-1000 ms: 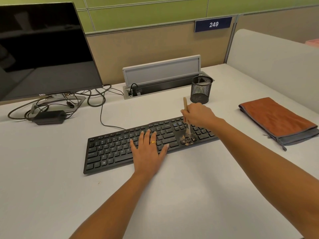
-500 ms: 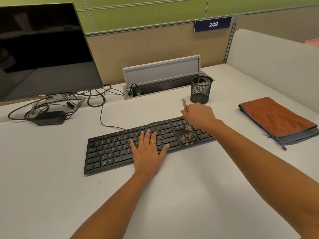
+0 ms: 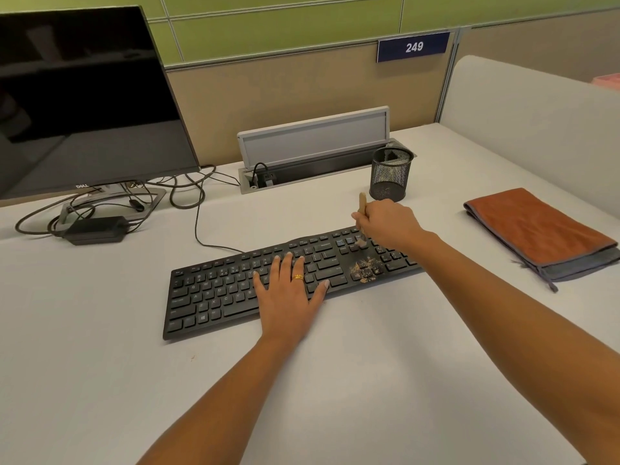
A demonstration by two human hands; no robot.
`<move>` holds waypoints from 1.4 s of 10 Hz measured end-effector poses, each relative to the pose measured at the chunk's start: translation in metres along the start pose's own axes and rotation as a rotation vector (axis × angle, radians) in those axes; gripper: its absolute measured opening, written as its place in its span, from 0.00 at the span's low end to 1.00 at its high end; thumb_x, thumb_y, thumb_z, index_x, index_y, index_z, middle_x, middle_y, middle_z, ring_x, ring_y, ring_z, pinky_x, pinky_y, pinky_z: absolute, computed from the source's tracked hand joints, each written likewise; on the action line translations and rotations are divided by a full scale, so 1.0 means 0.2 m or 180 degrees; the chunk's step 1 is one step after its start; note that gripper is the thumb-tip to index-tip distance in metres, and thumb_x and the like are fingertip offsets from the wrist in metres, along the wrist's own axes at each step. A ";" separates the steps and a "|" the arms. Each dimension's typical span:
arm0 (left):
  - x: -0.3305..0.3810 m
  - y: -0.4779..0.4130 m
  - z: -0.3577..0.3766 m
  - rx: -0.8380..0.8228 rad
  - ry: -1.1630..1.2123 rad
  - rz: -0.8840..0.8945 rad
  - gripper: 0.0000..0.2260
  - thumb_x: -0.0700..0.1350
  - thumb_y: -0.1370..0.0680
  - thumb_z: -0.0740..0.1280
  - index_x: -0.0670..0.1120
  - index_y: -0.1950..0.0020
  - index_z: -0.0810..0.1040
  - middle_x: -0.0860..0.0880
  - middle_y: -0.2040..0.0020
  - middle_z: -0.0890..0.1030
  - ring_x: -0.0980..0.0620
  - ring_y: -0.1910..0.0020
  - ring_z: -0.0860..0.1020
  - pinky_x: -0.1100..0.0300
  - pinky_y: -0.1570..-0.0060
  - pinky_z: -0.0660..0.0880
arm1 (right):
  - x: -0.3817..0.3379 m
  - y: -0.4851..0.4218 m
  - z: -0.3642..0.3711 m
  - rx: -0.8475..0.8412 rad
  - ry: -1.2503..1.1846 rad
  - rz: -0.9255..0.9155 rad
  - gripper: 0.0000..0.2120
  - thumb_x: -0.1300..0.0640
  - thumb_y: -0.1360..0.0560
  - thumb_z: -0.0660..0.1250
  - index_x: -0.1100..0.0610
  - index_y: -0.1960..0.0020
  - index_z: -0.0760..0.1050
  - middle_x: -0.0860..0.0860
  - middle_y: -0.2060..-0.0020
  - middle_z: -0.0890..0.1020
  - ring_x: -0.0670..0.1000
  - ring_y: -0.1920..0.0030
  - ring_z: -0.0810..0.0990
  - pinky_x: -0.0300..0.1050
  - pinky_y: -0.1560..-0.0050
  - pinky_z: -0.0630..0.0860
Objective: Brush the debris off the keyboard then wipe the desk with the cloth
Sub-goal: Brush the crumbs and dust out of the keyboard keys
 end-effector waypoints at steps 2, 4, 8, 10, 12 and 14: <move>0.00 0.00 0.00 -0.0016 0.0023 0.0006 0.31 0.65 0.21 0.47 0.50 0.22 0.52 0.50 0.21 0.52 0.51 0.22 0.46 0.42 0.27 0.44 | 0.02 0.00 -0.03 0.0357 -0.0042 0.0094 0.21 0.49 0.19 0.52 0.62 0.50 0.78 0.59 0.54 0.81 0.59 0.52 0.78 0.47 0.56 0.70; 0.00 0.00 0.00 0.0004 0.0059 0.0002 0.31 0.65 0.21 0.47 0.50 0.22 0.53 0.50 0.21 0.52 0.51 0.22 0.46 0.42 0.27 0.44 | 0.03 0.00 0.02 0.0036 -0.0126 0.0099 0.20 0.49 0.19 0.53 0.62 0.48 0.78 0.59 0.54 0.82 0.57 0.53 0.79 0.46 0.57 0.70; 0.00 0.00 0.00 -0.0042 0.0007 -0.0010 0.31 0.65 0.21 0.46 0.51 0.22 0.52 0.51 0.21 0.51 0.51 0.22 0.46 0.42 0.27 0.43 | 0.01 -0.02 0.04 -0.0192 -0.0212 0.0117 0.19 0.51 0.19 0.54 0.63 0.48 0.78 0.59 0.53 0.82 0.58 0.54 0.80 0.47 0.55 0.72; 0.00 0.00 0.00 -0.0019 0.0001 -0.0009 0.31 0.65 0.21 0.46 0.50 0.22 0.52 0.51 0.21 0.52 0.51 0.23 0.46 0.42 0.27 0.44 | -0.04 -0.04 0.00 -0.0028 0.0065 0.0112 0.19 0.52 0.19 0.53 0.66 0.45 0.76 0.61 0.49 0.80 0.60 0.51 0.78 0.47 0.56 0.71; 0.00 0.00 0.00 -0.0016 -0.0040 -0.0016 0.31 0.65 0.21 0.46 0.50 0.22 0.52 0.51 0.21 0.52 0.51 0.23 0.47 0.42 0.27 0.44 | -0.03 -0.04 0.01 -0.0046 -0.0365 0.0158 0.20 0.49 0.19 0.54 0.63 0.47 0.79 0.60 0.52 0.82 0.59 0.52 0.80 0.51 0.51 0.75; 0.00 0.00 0.00 -0.0006 -0.0024 -0.0003 0.31 0.65 0.21 0.46 0.50 0.22 0.52 0.51 0.21 0.52 0.51 0.23 0.47 0.42 0.27 0.44 | -0.01 -0.03 0.02 -0.0343 -0.0069 0.0157 0.19 0.49 0.19 0.54 0.61 0.51 0.78 0.57 0.53 0.81 0.58 0.53 0.79 0.47 0.55 0.71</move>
Point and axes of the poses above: each hand's wrist, its own y-axis away from the middle knuckle, its own z-axis out of the palm, x = y × z, the point moved 5 cm from there along -y, towards the middle knuckle
